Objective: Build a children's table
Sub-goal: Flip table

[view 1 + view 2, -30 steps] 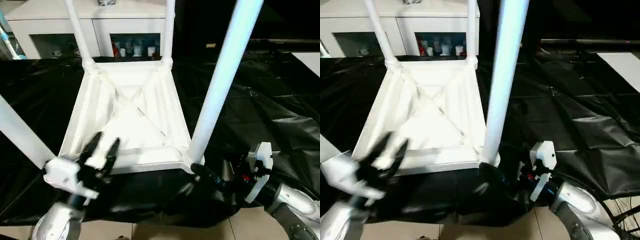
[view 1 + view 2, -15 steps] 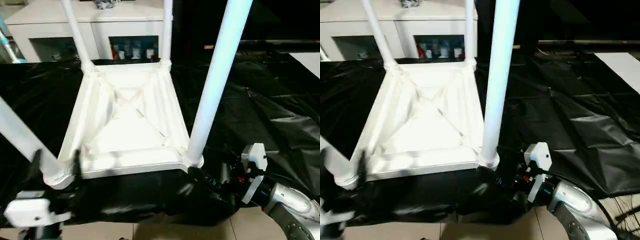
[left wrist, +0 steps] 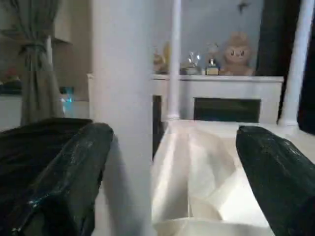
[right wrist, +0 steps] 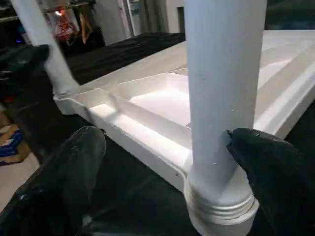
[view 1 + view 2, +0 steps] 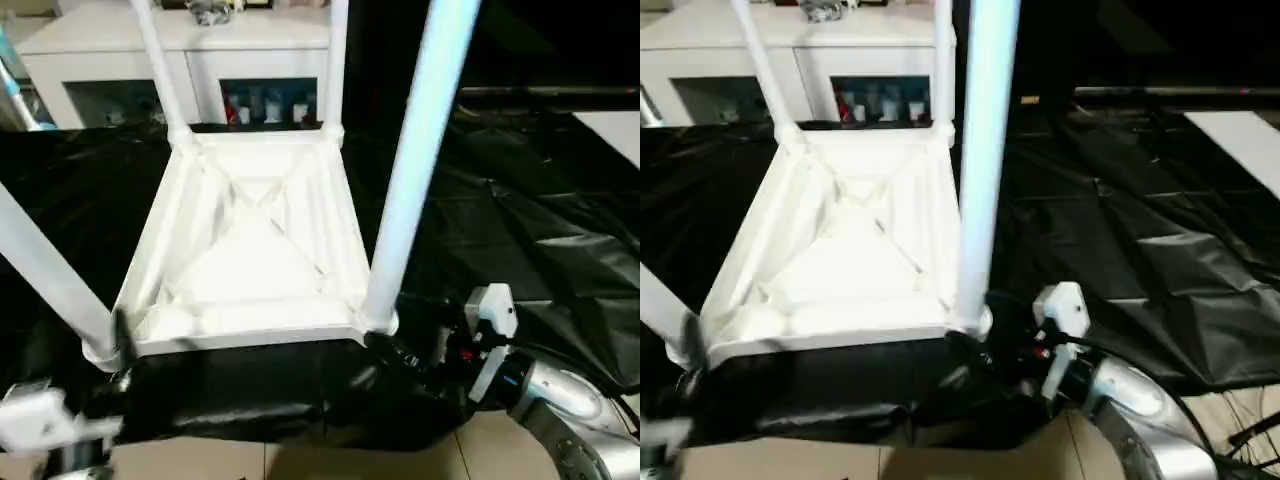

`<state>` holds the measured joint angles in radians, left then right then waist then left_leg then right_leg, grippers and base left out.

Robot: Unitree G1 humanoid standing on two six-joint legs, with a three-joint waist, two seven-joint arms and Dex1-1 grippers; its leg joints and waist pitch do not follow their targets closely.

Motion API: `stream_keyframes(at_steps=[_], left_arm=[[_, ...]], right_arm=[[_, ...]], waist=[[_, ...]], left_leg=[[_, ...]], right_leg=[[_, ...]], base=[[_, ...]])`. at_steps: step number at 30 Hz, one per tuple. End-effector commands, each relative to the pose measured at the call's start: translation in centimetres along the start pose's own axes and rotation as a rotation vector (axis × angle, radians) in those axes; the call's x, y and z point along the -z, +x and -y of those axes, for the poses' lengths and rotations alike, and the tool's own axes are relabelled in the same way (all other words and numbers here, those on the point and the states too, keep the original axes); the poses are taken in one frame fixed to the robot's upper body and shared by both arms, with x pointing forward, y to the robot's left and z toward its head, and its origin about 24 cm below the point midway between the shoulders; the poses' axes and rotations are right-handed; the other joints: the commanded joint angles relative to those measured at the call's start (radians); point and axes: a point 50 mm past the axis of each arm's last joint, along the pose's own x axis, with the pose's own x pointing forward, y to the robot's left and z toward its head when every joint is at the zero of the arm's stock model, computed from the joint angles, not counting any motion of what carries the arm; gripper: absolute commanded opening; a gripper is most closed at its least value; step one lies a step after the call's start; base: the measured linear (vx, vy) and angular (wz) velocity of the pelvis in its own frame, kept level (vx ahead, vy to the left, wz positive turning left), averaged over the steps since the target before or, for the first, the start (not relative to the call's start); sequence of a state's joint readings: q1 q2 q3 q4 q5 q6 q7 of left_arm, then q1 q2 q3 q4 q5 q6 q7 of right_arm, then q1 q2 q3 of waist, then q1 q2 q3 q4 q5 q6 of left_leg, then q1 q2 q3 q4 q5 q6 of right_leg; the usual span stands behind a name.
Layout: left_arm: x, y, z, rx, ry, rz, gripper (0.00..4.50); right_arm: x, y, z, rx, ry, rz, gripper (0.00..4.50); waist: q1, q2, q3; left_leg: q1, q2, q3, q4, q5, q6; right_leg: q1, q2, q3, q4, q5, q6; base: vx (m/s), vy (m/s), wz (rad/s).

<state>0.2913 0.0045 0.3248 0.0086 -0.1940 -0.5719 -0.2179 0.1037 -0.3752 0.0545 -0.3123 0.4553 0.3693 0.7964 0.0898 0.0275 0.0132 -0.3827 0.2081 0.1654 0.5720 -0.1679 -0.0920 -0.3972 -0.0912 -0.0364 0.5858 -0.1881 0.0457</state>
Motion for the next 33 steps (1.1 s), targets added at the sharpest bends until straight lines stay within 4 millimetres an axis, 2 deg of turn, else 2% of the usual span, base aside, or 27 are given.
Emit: stream_keyframes(at_steps=[1,3,4,5,6,7,8,11,13,14,16,18,19,21,23,24,25,26,28,29,30,33], left_arm=[[0.8,0.0,-0.4,0.007,0.0,-0.046,4.43],[0.7,1.4,-1.6,-0.068,0.004,-0.074,4.43],[0.6,1.8,-1.9,-0.094,-0.002,-0.089,4.43],[0.5,2.1,-2.2,-0.125,-0.022,-0.093,4.43],[0.4,2.2,-2.5,-0.16,-0.035,-0.093,4.43],[0.3,2.3,-3.0,-0.193,-0.055,-0.077,4.43],[0.2,2.3,-3.1,-0.199,-0.057,-0.071,4.43],[-0.2,2.4,-3.2,-0.201,-0.074,-0.044,4.43],[-0.3,2.4,-3.1,-0.195,-0.081,-0.041,4.43],[-0.4,2.3,-2.9,-0.191,-0.102,-0.047,4.43],[-0.5,2.5,-2.8,-0.18,-0.117,-0.049,4.43],[-0.5,2.9,-2.7,-0.154,-0.149,-0.057,4.43],[-0.3,3.8,-2.7,-0.114,-0.18,-0.063,4.43],[-0.4,4.8,-2.7,-0.066,-0.194,-0.067,4.43],[-0.7,5.3,-2.7,-0.028,-0.184,-0.062,4.43],[-0.6,5.6,-2.6,-0.005,-0.188,-0.08,4.43],[-0.6,5.9,-2.7,0.009,-0.178,-0.093,4.43],[-0.5,6.0,-2.6,0.023,-0.188,-0.114,4.27],[-0.3,6.3,-2.8,0.031,-0.149,-0.151,4.27],[-0.1,6.4,-2.8,0.029,-0.146,-0.167,4.13],[-0.1,6.5,-2.9,0.028,-0.133,-0.175,3.98],[-0.2,6.6,-2.6,0.058,-0.152,-0.188,3.77]], right_arm=[[-0.4,0.3,-0.5,-0.056,0.001,0.006,4.5],[-0.1,-0.2,-0.7,-0.101,0.007,-0.021,4.5],[0.0,-0.4,-0.7,-0.103,0.002,-0.032,4.5],[0.0,-0.7,-0.4,-0.072,-0.017,-0.039,4.5],[0.1,-1.1,0.0,-0.037,-0.027,-0.042,4.5],[0.2,-1.5,0.6,0.004,-0.038,-0.042,4.5],[0.1,-1.7,0.9,0.024,-0.05,-0.041,4.5],[-0.1,-2.2,2.4,0.115,-0.045,-0.013,4.5],[-0.1,-2.3,2.5,0.119,-0.05,-0.012,4.5],[0.1,-2.4,2.6,0.114,-0.058,-0.026,4.5],[0.2,-2.6,2.7,0.118,-0.059,-0.033,4.5],[0.3,-2.7,2.6,0.109,-0.049,-0.036,4.5],[0.4,-2.9,2.4,0.081,-0.036,-0.04,4.5],[0.5,-2.9,2.1,0.034,-0.037,-0.062,4.5],[0.6,-2.8,1.8,0.002,-0.033,-0.069,4.5],[0.5,-2.7,1.5,-0.025,-0.023,-0.07,4.5],[0.5,-2.5,1.4,-0.047,-0.016,-0.071,4.5],[0.5,-2.3,1.3,-0.069,-0.01,-0.077,4.5],[0.6,-2.1,1.2,-0.097,0.0,-0.085,4.5],[0.5,-2.1,1.2,-0.102,-0.001,-0.087,4.5],[0.5,-2.0,1.1,-0.109,0.001,-0.086,4.5],[0.2,-1.6,1.2,-0.098,0.01,-0.057,4.5]], waist=[[0.004,-0.001,-0.028],[0.004,0.007,-0.032],[0.004,0.005,-0.031],[0.006,0.014,-0.031],[0.005,0.013,-0.031],[0.004,0.011,-0.033],[0.004,0.009,-0.034],[0.003,0.017,-0.036],[0.002,0.015,-0.036],[0.001,0.008,-0.036],[0.003,0.008,-0.035],[0.003,0.002,-0.034],[0.005,0.0,-0.034],[0.009,0.002,-0.034],[0.01,0.003,-0.032],[0.009,-0.005,-0.032],[0.01,-0.002,-0.033],[0.009,-0.004,-0.032],[0.009,-0.003,-0.031],[0.008,-0.003,-0.032],[0.006,0.005,-0.032],[0.004,0.003,-0.033]], left_leg=[[0.01,0.011,-0.006,-0.075,-0.422,0.01],[0.013,0.014,-0.007,-0.073,-0.418,0.006],[0.011,0.014,-0.007,-0.073,-0.414,0.006],[0.014,0.014,-0.007,-0.072,-0.414,0.002],[0.013,0.013,-0.006,-0.071,-0.415,0.003],[0.008,0.011,-0.007,-0.071,-0.408,0.006],[0.009,0.011,-0.006,-0.07,-0.408,0.009],[0.01,0.01,-0.005,-0.068,-0.398,0.014],[0.008,0.011,-0.005,-0.068,-0.396,0.016],[0.008,0.012,-0.003,-0.068,-0.4,0.02],[0.008,0.012,-0.003,-0.068,-0.395,0.023],[0.008,0.012,-0.001,-0.067,-0.392,0.028],[0.01,0.009,-0.001,-0.066,-0.394,0.028],[0.013,0.009,-0.001,-0.066,-0.398,0.025],[0.012,0.011,-0.003,-0.069,-0.403,0.021],[0.01,0.011,-0.003,-0.069,-0.401,0.022],[0.011,0.011,-0.004,-0.069,-0.397,0.02],[0.01,0.01,-0.003,-0.068,-0.396,0.022],[0.011,0.011,-0.004,-0.068,-0.4,0.019],[0.01,0.01,-0.004,-0.068,-0.399,0.016],[0.011,0.01,-0.005,-0.069,-0.406,0.011],[0.012,0.009,-0.005,-0.068,-0.411,0.009]], right_leg=[[0.023,-0.018,0.02,-0.084,-0.333,-0.047],[0.025,-0.019,0.02,-0.078,-0.305,-0.062],[0.025,-0.019,0.019,-0.079,-0.297,-0.066],[0.024,-0.019,0.019,-0.076,-0.285,-0.078],[0.024,-0.019,0.019,-0.078,-0.284,-0.083],[0.029,-0.02,0.016,-0.075,-0.276,-0.089],[0.028,-0.02,0.016,-0.077,-0.277,-0.091],[0.028,-0.02,0.016,-0.075,-0.255,-0.102],[0.03,-0.019,0.016,-0.075,-0.247,-0.105],[0.032,-0.02,0.014,-0.076,-0.253,-0.107],[0.032,-0.021,0.015,-0.076,-0.258,-0.108],[0.03,-0.02,0.016,-0.078,-0.283,-0.101],[0.027,-0.021,0.016,-0.078,-0.317,-0.09],[0.022,-0.019,0.018,-0.079,-0.327,-0.085],[0.025,-0.02,0.017,-0.079,-0.332,-0.082],[0.026,-0.02,0.017,-0.078,-0.325,-0.082],[0.027,-0.021,0.017,-0.074,-0.319,-0.085],[0.025,-0.021,0.017,-0.072,-0.327,-0.087],[0.024,-0.021,0.017,-0.074,-0.335,-0.087],[0.025,-0.021,0.017,-0.073,-0.332,-0.086],[0.024,-0.021,0.018,-0.074,-0.334,-0.089],[0.024,-0.022,0.017,-0.074,-0.328,-0.094]], base=[[0.0,0.0,0.0],[0.0,0.0,0.0],[0.0,0.0,0.0],[0.0,0.0,0.0],[0.0,0.0,0.0],[0.0,0.0,0.0],[0.0,0.0,0.0],[0.0,0.0,0.0],[0.0,0.0,0.0],[0.0,0.0,0.0],[0.0,0.0,0.0],[0.0,0.0,0.0],[0.0,0.0,0.0],[0.0,0.0,0.0],[0.0,0.0,0.0],[0.0,0.0,0.0],[0.0,0.0,0.0],[0.0,0.0,0.0],[0.0,0.0,0.0],[0.0,0.0,0.0],[0.0,0.0,0.0],[0.0,0.0,0.0]])
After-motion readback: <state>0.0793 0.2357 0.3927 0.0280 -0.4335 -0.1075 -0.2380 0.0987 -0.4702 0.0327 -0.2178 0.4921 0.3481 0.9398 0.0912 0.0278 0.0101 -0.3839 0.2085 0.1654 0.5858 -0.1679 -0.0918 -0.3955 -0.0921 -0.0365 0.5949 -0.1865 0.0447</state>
